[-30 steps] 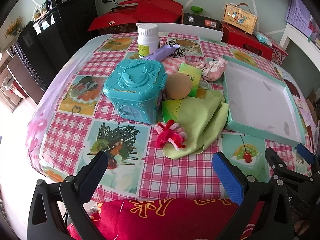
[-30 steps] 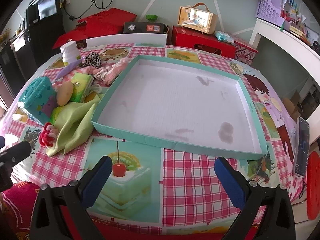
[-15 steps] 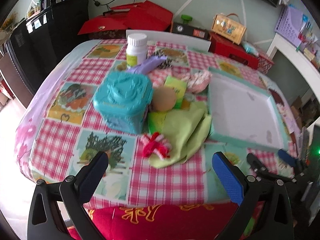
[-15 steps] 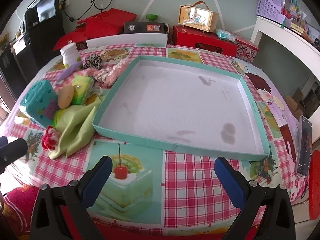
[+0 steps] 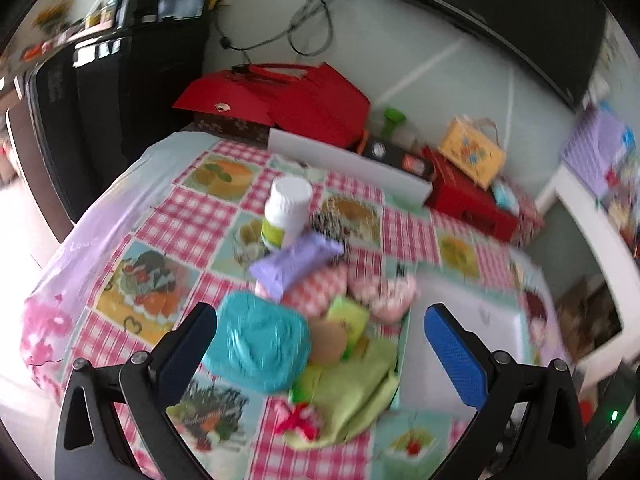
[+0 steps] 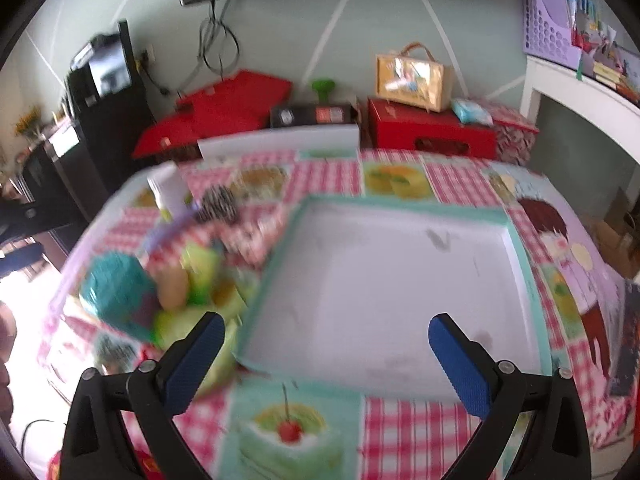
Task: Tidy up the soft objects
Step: 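Move the left tool toward the purple snack packet and open it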
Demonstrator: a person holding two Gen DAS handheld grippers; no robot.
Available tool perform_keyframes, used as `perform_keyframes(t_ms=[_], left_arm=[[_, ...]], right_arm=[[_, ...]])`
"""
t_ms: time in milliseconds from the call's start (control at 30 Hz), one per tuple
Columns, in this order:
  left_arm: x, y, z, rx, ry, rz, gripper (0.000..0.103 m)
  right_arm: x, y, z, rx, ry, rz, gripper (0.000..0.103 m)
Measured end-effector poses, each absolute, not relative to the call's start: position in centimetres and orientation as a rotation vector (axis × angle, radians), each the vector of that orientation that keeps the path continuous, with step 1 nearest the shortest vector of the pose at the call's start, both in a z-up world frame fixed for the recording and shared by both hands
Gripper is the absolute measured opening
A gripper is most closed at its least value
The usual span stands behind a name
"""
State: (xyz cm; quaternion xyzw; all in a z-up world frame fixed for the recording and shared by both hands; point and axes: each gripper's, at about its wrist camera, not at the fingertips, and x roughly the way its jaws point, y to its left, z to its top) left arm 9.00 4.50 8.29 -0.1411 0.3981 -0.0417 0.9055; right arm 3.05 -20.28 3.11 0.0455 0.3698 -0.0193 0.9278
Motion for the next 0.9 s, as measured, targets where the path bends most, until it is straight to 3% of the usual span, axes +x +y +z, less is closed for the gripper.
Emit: perform_keyframes(t_ms=[367,900], left_arm=[[12.4,7.2,8.5,-0.392,0.738,0.057,0.103],[19.7,7.2,6.6,-0.458,0.807,0.153,0.103]], right_arm=[[8.9,-18.1,3.3,0.171,0.742,0.08,0.103],[16.0,-17.2,1.5,0.216,0.804,0.12,0.103]])
